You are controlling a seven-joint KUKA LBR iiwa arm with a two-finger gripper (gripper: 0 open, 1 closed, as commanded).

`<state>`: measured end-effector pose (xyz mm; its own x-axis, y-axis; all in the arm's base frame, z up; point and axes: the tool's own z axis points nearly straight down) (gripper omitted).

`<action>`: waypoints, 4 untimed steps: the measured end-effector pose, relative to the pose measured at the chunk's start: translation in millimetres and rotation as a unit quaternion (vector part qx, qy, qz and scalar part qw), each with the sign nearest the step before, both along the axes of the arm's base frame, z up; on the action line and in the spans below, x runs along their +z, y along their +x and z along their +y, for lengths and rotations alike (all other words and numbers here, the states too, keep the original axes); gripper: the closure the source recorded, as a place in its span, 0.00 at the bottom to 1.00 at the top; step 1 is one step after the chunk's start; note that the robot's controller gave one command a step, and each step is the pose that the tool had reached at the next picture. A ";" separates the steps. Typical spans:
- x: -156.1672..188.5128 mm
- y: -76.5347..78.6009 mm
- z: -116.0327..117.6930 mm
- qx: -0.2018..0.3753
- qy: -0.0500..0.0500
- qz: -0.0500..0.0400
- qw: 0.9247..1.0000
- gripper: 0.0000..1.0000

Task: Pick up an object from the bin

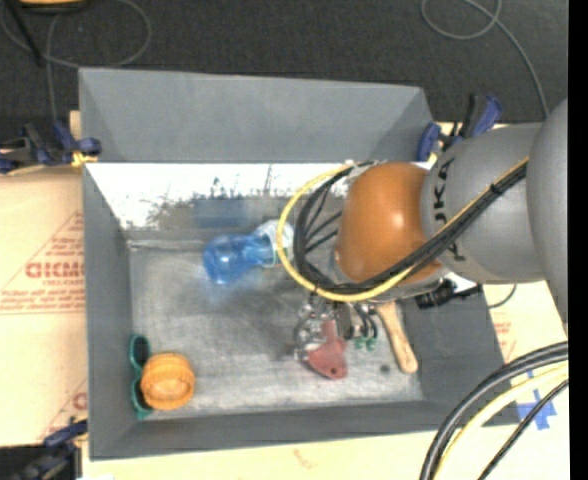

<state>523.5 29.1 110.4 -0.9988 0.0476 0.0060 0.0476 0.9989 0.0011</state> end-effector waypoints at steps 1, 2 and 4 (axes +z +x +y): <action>23.7 -18.1 -20.7 0.002 -0.001 -0.008 1.000 1.00; 18.8 -18.9 -25.0 0.032 -0.001 -0.005 0.999 0.00; -37.4 -0.5 -27.7 0.008 0.000 -0.007 1.000 1.00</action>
Offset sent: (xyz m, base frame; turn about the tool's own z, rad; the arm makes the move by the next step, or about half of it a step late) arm -0.0107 -0.0192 0.0278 -0.1041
